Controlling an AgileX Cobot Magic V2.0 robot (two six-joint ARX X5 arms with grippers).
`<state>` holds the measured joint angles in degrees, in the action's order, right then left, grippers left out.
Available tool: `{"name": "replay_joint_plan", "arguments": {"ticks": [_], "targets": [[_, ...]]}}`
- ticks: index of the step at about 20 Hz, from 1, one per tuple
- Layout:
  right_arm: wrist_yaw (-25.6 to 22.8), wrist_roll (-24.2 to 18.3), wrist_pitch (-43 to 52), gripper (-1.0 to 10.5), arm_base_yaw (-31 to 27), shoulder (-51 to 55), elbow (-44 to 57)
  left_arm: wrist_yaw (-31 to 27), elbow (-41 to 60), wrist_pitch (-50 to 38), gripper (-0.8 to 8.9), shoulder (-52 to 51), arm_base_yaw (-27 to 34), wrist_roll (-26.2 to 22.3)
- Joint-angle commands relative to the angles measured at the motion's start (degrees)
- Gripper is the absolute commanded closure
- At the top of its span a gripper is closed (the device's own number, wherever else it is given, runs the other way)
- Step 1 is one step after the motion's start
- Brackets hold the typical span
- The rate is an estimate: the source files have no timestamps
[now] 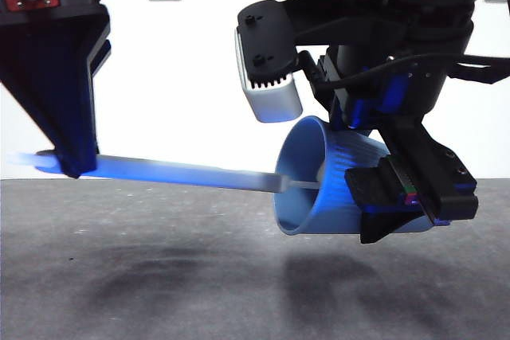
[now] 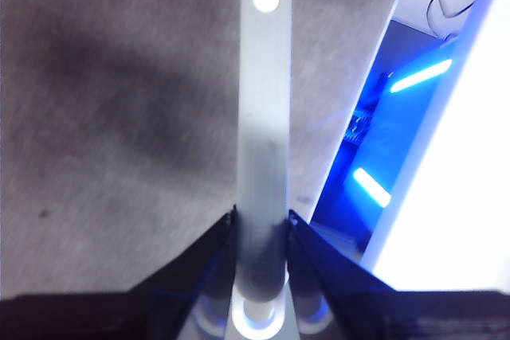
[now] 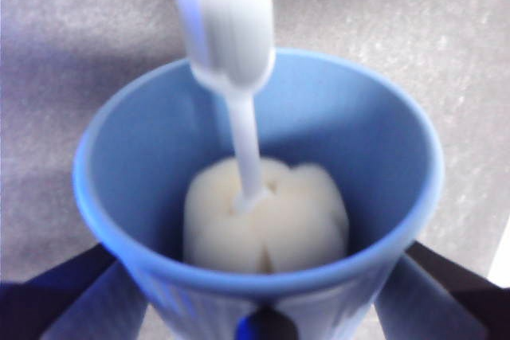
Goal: Pick up the cup brush,pick up the cup,insert the brush into the cup,clean the cup,put the cup brush back,put the cup back to the fixed position on the table
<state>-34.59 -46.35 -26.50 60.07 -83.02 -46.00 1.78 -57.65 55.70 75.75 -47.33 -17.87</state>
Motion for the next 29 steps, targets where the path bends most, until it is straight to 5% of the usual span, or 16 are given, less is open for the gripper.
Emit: {"name": "replay_joint_plan", "arguments": {"ticks": [1,7,16,24,29], "targets": [[-1.77,2.16,-0.04,9.6,-1.16,-0.11,-0.26,-4.04,0.17,1.46,8.22,0.04,0.09,1.22],[-1.81,9.25,-3.39,9.6,-5.18,3.13,-0.26,-4.74,0.17,4.11,8.22,-0.85,2.60,1.20],[-1.84,11.23,-4.26,9.6,-11.63,12.11,-0.26,-4.70,0.17,4.37,8.22,-0.94,7.06,2.71],[-0.76,26.71,-2.25,9.6,-17.00,20.33,-0.28,-4.63,0.17,-3.58,8.22,-0.94,13.31,18.93],[6.64,39.12,-0.70,9.6,-17.00,26.58,-0.31,-5.66,0.22,-14.75,8.22,0.57,15.43,33.90]]}}
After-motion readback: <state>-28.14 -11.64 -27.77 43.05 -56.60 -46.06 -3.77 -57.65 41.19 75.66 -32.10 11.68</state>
